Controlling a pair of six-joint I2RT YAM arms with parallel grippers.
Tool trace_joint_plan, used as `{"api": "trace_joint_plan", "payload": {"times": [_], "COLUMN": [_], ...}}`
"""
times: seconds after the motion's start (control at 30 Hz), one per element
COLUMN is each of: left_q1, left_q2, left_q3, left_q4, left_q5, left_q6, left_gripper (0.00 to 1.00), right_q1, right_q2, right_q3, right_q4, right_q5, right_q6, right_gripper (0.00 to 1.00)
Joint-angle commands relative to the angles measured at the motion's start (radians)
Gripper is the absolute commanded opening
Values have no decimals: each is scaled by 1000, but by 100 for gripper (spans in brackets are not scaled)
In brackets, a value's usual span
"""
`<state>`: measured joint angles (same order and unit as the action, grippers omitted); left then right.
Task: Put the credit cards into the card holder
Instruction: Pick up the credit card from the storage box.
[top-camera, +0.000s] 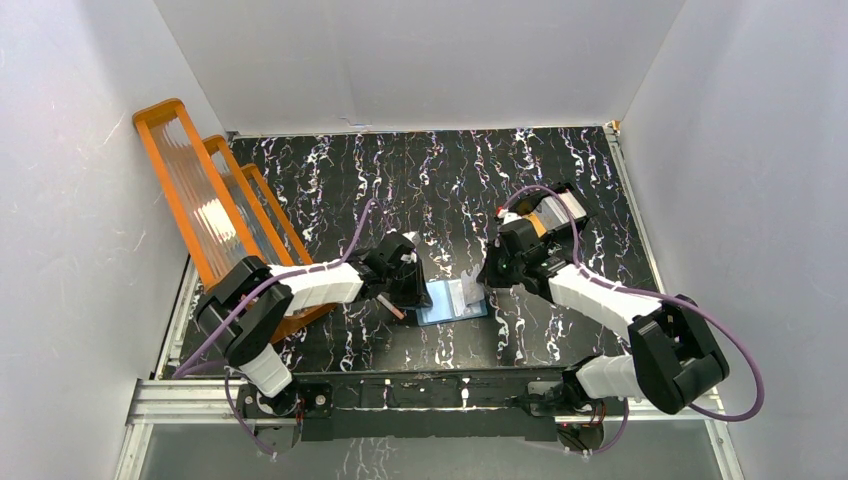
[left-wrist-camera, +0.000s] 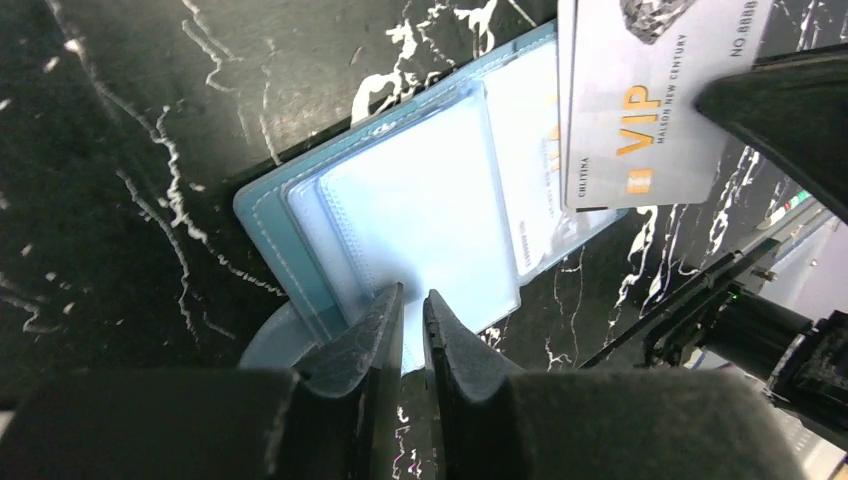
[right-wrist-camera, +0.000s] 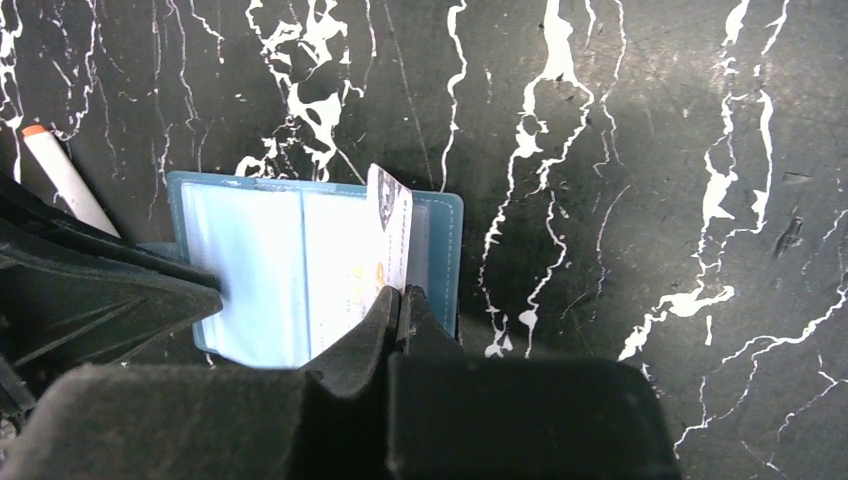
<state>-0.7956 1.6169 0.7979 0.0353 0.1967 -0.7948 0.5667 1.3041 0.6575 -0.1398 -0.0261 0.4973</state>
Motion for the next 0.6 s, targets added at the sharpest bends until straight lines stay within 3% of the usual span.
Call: {"api": "trace_joint_plan", "payload": {"times": [0.0,0.27,0.43,0.57], "left_q1": [4,24,26,26], "left_q2": [43,21,-41,-106], "left_q3": [0,64,113,104], "left_q4": [-51,-171,-192,-109], "left_q5": [-71,-159,-106,-17], "left_q6": [43,37,14,12], "left_gripper": [13,14,15,24], "right_q1": [-5,-6,-5,-6], "right_q2": [-19,-54,-85,-122], "right_q3": [-72,-76,-52,-39], "right_q4": [18,3,4,35], "right_q5": [48,50,-11,-61], "right_q6": [2,9,39,49], "right_gripper": [0,0,0,0]}}
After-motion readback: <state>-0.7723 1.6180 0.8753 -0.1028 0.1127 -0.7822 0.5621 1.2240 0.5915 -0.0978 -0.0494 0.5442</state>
